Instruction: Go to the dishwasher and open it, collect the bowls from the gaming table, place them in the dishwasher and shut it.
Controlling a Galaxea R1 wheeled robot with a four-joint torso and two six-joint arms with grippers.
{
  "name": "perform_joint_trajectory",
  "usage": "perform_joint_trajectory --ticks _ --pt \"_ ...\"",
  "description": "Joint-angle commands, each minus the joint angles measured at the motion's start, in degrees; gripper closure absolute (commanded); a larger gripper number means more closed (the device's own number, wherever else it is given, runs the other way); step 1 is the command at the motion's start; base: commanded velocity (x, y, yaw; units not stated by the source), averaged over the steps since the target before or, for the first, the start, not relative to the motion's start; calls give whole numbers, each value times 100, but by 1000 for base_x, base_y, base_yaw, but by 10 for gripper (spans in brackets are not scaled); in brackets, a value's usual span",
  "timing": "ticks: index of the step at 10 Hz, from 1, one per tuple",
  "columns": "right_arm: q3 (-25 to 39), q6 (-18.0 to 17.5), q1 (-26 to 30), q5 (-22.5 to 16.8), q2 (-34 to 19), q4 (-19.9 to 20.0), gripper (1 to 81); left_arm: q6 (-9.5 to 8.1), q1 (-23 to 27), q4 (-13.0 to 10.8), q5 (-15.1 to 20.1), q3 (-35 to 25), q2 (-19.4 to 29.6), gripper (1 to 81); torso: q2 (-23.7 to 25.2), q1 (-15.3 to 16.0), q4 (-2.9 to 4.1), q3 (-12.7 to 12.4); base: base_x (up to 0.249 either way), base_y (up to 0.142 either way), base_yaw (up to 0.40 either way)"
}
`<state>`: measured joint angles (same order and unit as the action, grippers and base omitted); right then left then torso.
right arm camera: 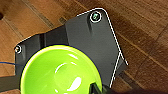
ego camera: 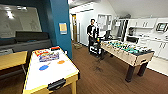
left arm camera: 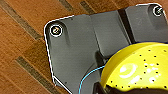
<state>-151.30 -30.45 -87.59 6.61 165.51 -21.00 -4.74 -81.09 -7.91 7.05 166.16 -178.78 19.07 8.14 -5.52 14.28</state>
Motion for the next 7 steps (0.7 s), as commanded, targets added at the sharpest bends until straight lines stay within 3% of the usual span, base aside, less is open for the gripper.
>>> perform_joint_trajectory --ticks 1,6,7 --pt "-39 4 281 -221 -77 -9 811 0 326 -44 324 13 -27 811 0 0 0 0 0 -300 0" --pt "-39 4 290 -221 -77 -27 811 -9 334 -35 324 13 -1 811 0 0 0 0 0 -300 0" --pt "-39 4 299 -221 -77 -27 811 -9 334 -35 324 13 -9 811 0 0 0 0 0 -182 0"
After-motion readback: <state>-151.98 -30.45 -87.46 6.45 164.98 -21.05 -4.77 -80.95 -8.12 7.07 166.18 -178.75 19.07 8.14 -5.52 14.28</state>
